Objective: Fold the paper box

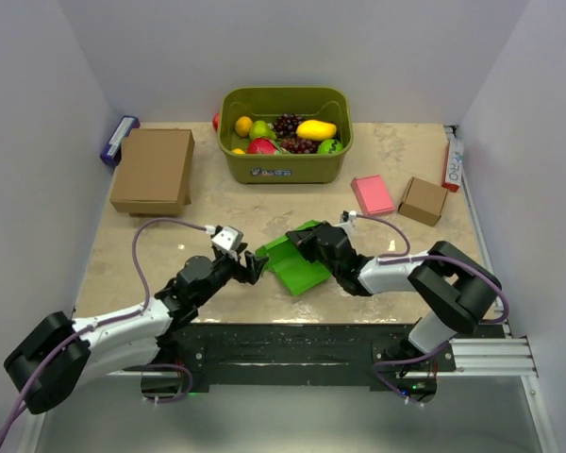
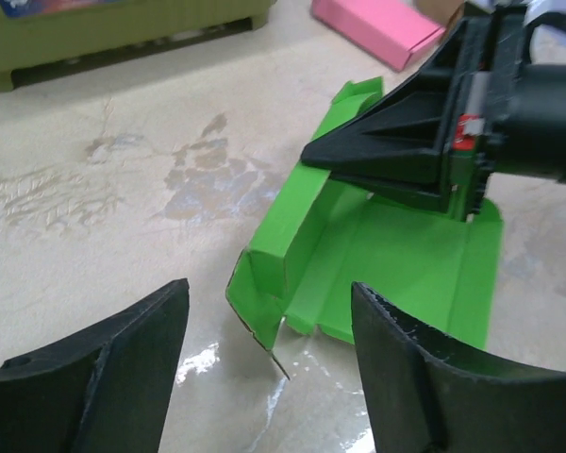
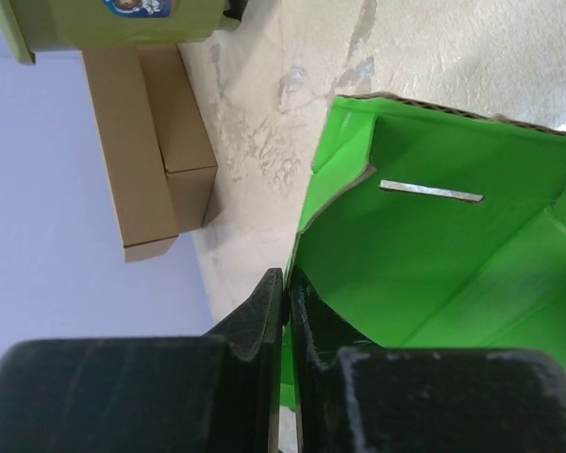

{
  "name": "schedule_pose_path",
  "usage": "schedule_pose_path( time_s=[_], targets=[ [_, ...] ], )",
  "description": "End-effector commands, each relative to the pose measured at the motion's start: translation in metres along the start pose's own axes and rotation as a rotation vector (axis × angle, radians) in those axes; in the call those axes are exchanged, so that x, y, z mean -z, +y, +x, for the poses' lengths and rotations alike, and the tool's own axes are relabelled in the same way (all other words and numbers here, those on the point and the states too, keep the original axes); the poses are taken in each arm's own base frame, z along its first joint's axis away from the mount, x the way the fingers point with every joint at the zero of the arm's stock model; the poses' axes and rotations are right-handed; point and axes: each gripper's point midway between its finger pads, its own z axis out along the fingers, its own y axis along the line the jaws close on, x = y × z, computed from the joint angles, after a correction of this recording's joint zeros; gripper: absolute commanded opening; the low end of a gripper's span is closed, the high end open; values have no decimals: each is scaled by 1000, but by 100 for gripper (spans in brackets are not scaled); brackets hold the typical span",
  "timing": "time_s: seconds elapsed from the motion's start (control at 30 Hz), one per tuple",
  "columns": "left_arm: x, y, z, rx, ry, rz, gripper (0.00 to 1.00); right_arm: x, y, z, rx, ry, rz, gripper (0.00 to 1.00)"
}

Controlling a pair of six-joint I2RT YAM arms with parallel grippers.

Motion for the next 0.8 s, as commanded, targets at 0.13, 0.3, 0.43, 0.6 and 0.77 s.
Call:
schedule_pose_path(
  time_s=[0.13, 0.3, 0.43, 0.6, 0.77],
  targets=[
    [16, 9, -6, 92, 3, -60, 77, 11, 14, -10, 9, -39, -67, 3],
    [26, 37, 13, 223, 20, -222, 82, 13, 16, -10, 6, -36, -82, 2],
    [28, 48, 28, 272, 48, -278, 83, 14, 14, -10, -3, -31, -86, 2],
    [15, 41, 42, 224, 121, -241, 78, 14, 14, -9, 3, -28, -87, 2],
    [2, 23, 39, 130, 114, -112, 67, 15, 13, -9, 5, -27, -86, 2]
  ],
)
